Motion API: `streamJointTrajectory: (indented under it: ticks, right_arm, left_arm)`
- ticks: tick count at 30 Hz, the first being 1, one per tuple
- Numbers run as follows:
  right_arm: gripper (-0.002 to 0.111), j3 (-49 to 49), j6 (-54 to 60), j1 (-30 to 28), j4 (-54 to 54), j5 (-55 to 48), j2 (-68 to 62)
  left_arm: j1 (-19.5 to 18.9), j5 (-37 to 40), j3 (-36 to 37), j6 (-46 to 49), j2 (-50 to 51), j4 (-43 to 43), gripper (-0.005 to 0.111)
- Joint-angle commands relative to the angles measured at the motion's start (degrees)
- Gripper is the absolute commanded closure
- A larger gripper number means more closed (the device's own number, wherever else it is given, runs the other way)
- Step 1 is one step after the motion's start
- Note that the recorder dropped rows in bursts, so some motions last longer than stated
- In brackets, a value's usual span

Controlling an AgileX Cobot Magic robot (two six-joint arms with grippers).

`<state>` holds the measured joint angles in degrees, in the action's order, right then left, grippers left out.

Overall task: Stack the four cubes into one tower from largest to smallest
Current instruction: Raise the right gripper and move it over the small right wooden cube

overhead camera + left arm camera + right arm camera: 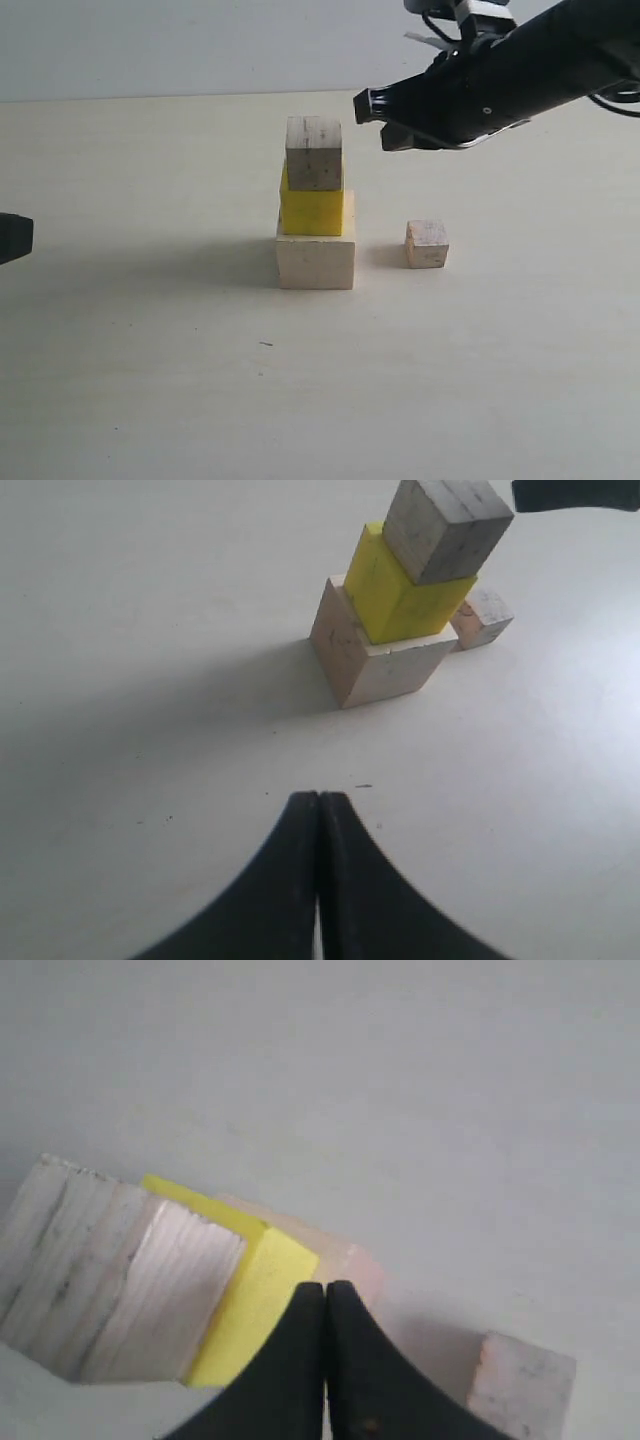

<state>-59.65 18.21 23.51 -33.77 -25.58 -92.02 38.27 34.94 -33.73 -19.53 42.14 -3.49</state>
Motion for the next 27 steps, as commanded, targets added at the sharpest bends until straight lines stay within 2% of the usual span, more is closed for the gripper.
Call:
streamJointTrajectory:
  ticks: [1, 3, 7, 13, 16, 18, 20, 21, 22, 23, 24, 27]
  right_arm:
    - [0.108, -0.1, -18.9, -1.6, 19.5, -8.6, 4.1]
    - [0.108, -0.3, -25.7, -2.7, 26.0, -14.3, 4.5]
    - [0.108, -0.3, -27.2, -3.3, 30.4, -21.4, 4.6]
    - [0.108, -0.3, -25.6, -3.1, 29.4, -18.4, 3.7]
    - [0.104, -0.3, -25.6, -3.1, 29.4, -15.7, 2.4]
    - [0.097, -0.3, -25.2, -3.1, 29.4, -14.2, 1.3]
    - [0.085, -1.3, -24.6, -3.1, 29.4, -14.7, -0.5]
    - [0.074, -2.2, -23.1, -3.1, 28.9, -15.2, -1.7]
    - [0.069, -2.4, -22.2, -3.1, 27.7, -15.2, -2.3]
    - [0.057, -3.4, -18.7, -2.5, 24.6, -15.2, -4.2]
    - [0.052, -4.2, -17.8, -1.0, 24.4, -15.0, -6.0]
    - [0.052, -5.9, -19.0, -0.8, 25.0, -15.0, -9.0]
  left_arm:
    - [-0.1, 3.3, -0.3, 0.3, -0.2, -0.4, 0.107]
    - [-0.1, 5.9, -1.5, 0.7, -0.2, -0.7, 0.107]
    - [-0.1, 9.8, -4.9, 3.3, -0.2, -1.3, 0.107]
    - [-0.1, 15.0, -8.0, 3.3, -0.3, -9.5, 0.107]
    - [-0.1, 16.2, -8.0, 3.3, -0.6, -13.7, 0.107]
    - [-0.1, 16.0, -7.8, 3.3, -0.7, -14.4, 0.107]
    - [-0.1, 15.4, -7.8, 3.3, -0.8, -14.4, 0.107]
    - [-0.1, 14.8, -7.6, 3.3, -0.8, -14.5, 0.107]
    - [-0.1, 14.6, -7.1, 3.3, -0.8, -14.5, 0.107]
    - [-0.1, 12.4, -4.8, 3.3, -0.8, -14.7, 0.107]
    - [-0.1, 10.7, -2.8, 2.9, -0.8, -14.7, 0.107]
    - [-0.1, 10.2, -2.7, 2.9, -0.8, -14.7, 0.107]
